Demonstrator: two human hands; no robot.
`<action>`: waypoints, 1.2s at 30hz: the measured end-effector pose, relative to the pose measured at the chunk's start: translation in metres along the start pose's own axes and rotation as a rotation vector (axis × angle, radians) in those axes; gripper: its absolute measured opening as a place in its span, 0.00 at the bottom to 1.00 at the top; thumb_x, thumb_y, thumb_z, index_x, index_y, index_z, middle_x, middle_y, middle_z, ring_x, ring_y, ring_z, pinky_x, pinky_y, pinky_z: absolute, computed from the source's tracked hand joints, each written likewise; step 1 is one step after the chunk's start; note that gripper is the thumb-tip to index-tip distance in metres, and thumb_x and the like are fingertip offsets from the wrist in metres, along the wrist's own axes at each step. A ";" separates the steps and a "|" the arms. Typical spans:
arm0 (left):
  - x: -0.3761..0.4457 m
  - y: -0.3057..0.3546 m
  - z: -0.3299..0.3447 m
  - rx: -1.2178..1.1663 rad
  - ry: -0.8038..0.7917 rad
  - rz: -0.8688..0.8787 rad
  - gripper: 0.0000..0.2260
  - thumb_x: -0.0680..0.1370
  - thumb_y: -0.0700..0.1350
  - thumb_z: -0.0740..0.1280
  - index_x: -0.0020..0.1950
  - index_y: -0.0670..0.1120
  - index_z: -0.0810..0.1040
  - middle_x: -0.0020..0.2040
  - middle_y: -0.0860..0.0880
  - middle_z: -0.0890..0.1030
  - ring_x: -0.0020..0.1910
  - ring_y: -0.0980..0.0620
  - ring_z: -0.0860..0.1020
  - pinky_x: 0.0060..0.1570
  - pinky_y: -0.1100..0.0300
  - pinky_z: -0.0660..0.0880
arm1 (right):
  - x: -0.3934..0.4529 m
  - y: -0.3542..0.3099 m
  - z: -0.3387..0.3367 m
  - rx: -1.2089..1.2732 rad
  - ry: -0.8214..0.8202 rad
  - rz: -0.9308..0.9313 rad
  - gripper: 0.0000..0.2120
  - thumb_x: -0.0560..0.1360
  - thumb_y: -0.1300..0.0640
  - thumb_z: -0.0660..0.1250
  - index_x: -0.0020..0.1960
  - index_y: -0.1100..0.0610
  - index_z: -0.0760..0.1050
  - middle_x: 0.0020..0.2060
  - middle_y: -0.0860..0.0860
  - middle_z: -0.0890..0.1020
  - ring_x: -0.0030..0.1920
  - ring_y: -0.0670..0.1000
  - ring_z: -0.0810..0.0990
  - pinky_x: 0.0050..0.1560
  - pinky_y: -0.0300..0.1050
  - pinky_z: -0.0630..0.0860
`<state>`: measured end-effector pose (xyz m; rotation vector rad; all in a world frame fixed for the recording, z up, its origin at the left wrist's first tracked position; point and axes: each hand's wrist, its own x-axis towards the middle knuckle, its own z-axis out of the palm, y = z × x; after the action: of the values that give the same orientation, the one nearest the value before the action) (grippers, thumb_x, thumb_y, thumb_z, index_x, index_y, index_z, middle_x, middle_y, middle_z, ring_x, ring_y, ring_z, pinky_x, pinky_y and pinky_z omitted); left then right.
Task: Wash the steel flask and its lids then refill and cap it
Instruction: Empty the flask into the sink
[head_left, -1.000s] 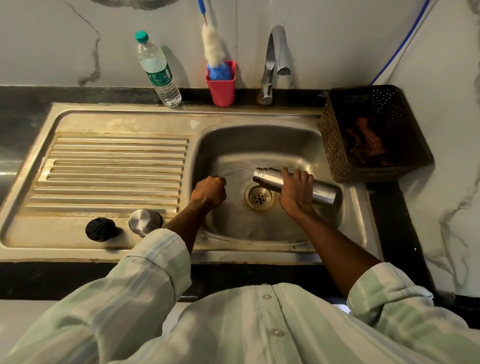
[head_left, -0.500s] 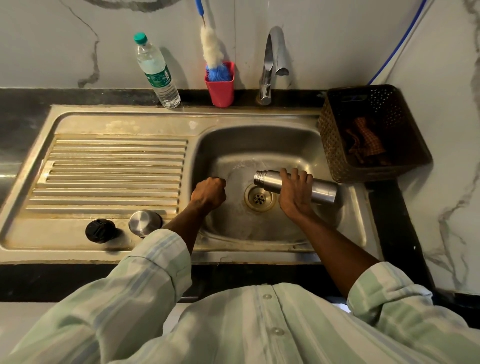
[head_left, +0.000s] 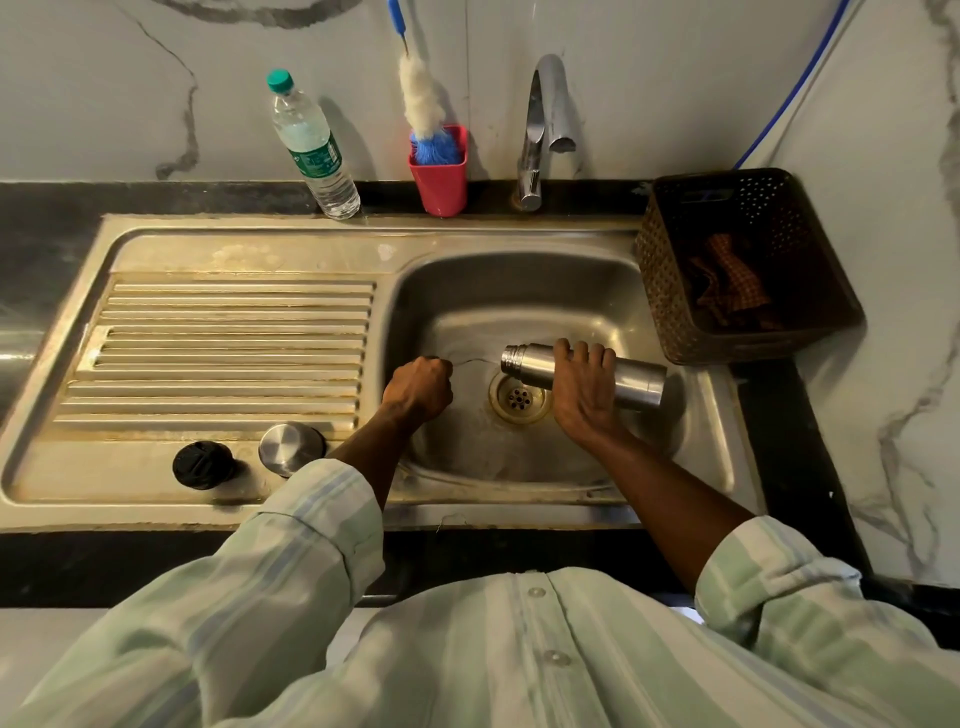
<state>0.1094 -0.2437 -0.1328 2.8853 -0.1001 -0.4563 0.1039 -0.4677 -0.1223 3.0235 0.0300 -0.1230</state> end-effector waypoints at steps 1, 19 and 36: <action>0.000 0.000 0.000 0.002 0.002 0.001 0.12 0.78 0.41 0.61 0.56 0.45 0.81 0.57 0.43 0.82 0.54 0.39 0.81 0.52 0.49 0.77 | 0.000 0.000 0.000 0.002 -0.006 -0.003 0.21 0.74 0.56 0.67 0.66 0.55 0.68 0.59 0.58 0.77 0.59 0.58 0.73 0.63 0.52 0.66; -0.001 0.000 -0.001 0.012 -0.002 0.013 0.11 0.78 0.40 0.60 0.53 0.43 0.81 0.54 0.43 0.82 0.50 0.40 0.81 0.49 0.50 0.78 | -0.004 -0.021 -0.010 -0.246 -0.043 -0.111 0.29 0.71 0.49 0.71 0.68 0.56 0.67 0.59 0.58 0.75 0.59 0.58 0.72 0.66 0.52 0.65; -0.005 0.005 -0.007 -0.161 0.111 0.019 0.12 0.79 0.40 0.62 0.59 0.45 0.82 0.57 0.45 0.83 0.54 0.43 0.81 0.53 0.51 0.77 | -0.006 -0.007 -0.014 -0.024 -0.020 -0.097 0.28 0.71 0.53 0.71 0.69 0.54 0.67 0.61 0.57 0.75 0.61 0.57 0.71 0.66 0.51 0.64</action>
<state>0.1063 -0.2462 -0.1238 2.7417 -0.0685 -0.2855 0.0985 -0.4587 -0.1088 2.9962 0.1750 -0.1604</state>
